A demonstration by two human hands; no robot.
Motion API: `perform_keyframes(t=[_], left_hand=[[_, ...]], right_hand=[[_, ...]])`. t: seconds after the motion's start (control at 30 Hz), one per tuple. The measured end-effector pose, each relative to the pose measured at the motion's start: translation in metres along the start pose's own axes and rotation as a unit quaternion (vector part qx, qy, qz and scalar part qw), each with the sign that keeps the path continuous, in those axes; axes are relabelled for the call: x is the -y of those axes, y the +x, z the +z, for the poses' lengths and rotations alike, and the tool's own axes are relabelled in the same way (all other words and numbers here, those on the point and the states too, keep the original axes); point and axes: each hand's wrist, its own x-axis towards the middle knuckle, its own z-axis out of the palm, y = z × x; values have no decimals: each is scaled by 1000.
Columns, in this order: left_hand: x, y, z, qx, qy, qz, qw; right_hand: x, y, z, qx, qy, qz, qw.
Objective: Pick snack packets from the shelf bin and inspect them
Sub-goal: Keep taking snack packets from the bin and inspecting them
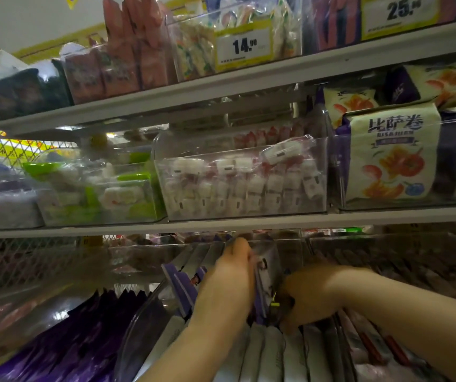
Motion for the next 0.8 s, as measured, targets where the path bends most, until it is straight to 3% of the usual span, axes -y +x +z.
perform_keyframes(t=[0.1, 0.3, 0.4, 0.47, 0.57, 0.63, 0.8], left_hand=[[2, -10, -14, -83, -109, -11, 990], [8, -39, -41, -169, -191, -28, 967], [2, -60, -56, -168, -253, 1, 953], [-1, -77, -64, -170, -260, 36, 950], [-3, -104, -74, -165, -252, 95, 949], [-2, -122, -80, -160, -214, 147, 952], [-1, -164, -101, -135, -114, 221, 959]], right_hand=[[0, -6, -1, -61, 55, -15, 997], [8, -30, -3, -191, 223, 15, 956], [29, -47, -5, -237, 419, -6, 877], [50, -60, -5, -227, 524, -34, 820], [83, -81, 2, -138, 605, -63, 782], [101, -88, 9, -101, 663, -87, 737], [142, -88, 33, -88, 751, -92, 648]])
